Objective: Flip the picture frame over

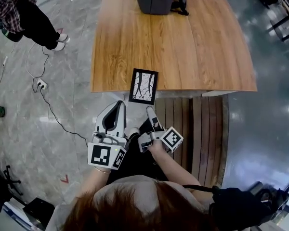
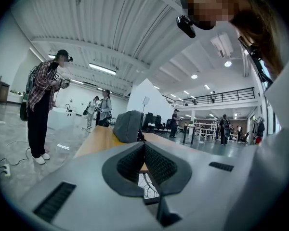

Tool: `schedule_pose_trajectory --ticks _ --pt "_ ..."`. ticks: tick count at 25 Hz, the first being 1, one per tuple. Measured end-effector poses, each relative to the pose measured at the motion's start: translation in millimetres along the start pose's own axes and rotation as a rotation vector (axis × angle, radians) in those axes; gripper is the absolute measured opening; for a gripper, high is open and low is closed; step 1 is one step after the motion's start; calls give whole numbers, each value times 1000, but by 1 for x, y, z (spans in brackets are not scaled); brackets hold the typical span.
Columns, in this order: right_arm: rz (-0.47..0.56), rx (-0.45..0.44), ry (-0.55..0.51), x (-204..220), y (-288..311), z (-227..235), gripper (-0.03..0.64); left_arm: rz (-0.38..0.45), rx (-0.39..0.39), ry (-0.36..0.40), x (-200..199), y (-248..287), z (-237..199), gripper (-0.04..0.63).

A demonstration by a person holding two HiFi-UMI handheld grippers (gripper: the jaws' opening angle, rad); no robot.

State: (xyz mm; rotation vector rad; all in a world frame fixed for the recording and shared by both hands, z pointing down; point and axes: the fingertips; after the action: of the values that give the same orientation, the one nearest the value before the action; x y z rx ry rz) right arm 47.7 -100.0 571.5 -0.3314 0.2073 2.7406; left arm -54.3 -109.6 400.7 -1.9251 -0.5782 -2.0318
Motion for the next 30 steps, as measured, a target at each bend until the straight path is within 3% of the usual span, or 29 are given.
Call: schedule_pose_trajectory --ticks 11,18,24,25,26,30 --pt "68 -74 37 -4 34 24 172 -115 46 39 34 4 -2 6" --pt "77 -108 -4 -4 51 33 172 -139 61 41 46 -1 -3 6" --pt "95 -186 50 -13 53 29 170 -153 54 45 51 -10 -5 6" --pt "101 -190 39 -14 52 27 161 -155 55 47 52 -12 -4 6" --pt "104 -192 25 -15 53 25 99 -157 56 48 53 -13 -3 6" --pt "115 -164 -11 -17 55 18 81 -161 59 47 53 -13 -1 6"
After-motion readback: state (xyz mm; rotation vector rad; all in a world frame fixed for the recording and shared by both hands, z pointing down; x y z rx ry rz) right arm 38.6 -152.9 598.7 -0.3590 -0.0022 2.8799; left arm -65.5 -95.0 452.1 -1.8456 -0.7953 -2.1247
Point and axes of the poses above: the fingertips, and each gripper's own axes: y forward along the fingers, z to its right, x out of its underside, and after that the axes turned 13 degrees about y, right-handed
